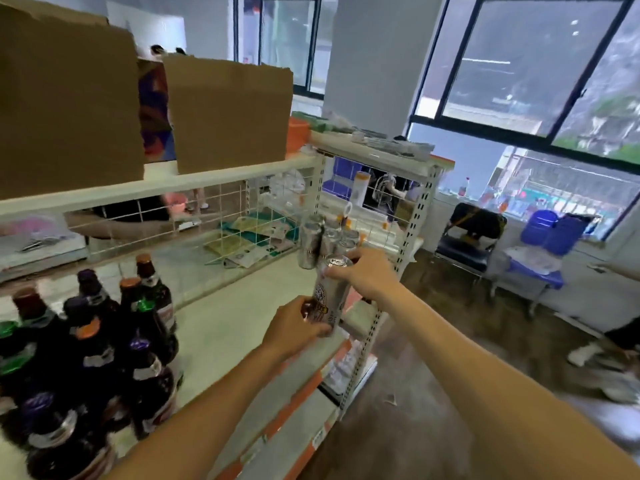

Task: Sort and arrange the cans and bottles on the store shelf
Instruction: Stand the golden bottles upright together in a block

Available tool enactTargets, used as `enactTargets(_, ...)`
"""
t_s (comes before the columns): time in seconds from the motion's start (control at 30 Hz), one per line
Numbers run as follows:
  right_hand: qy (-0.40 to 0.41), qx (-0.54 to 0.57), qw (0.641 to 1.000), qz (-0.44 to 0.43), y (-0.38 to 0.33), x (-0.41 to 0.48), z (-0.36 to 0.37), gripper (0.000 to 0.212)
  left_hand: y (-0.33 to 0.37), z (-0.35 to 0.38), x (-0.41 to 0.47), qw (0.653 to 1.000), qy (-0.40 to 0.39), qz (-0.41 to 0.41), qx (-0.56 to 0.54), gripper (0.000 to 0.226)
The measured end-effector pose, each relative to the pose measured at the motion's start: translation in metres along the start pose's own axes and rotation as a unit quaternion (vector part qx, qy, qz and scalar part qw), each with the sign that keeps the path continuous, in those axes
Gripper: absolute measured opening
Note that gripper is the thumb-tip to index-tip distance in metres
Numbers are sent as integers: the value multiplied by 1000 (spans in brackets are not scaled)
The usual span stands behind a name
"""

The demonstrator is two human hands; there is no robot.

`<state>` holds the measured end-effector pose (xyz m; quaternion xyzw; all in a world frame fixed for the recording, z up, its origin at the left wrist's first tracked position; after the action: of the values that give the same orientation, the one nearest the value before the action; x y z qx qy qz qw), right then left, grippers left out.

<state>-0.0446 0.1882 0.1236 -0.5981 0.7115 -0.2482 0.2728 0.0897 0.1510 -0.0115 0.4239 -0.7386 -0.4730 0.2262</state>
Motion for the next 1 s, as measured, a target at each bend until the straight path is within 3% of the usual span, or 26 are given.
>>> enactTargets(0.1, -14, -24, 999, 22, 15, 75, 13, 38, -19, -19, 66, 1000, -13, -27, 10, 59)
enactTargets(0.23, -2, -32, 998, 52, 42, 156, 25, 42, -38, -28, 143, 998, -36, -46, 15, 66)
enactTargets(0.47, 7, -40, 993, 113, 92, 249, 46, 28, -62, -21, 221, 997, -24, -67, -28, 60)
enactTargets(0.7, 0, -86, 989, 119, 122, 292, 53, 37, -83, -7, 258, 991, -16, -92, -96, 54)
enactTargets(0.8, -18, -133, 985, 107, 122, 297, 51, 43, -90, -4, 259, 987, -19, -120, -104, 67)
enactTargets(0.9, -59, -174, 979, 90, 118, 298, 53, 46, -88, -10, 249, 985, -24, -149, -86, 85)
enactTargets(1.0, -66, -218, 972, 58, 97, 289, 46, 44, -68, -39, 229, 988, 6, -150, -26, 76)
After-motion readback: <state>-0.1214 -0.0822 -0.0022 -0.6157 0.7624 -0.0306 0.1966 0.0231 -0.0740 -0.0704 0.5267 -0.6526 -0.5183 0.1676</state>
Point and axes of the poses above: each hand's wrist, its own x-axis towards the middle knuckle, its own z-axis out of the palm, y = z × x, the point moved 8 cm from there along x, towards the middle knuckle, and after that the axes turned 13 degrees about -y, right-handed, at the moved point
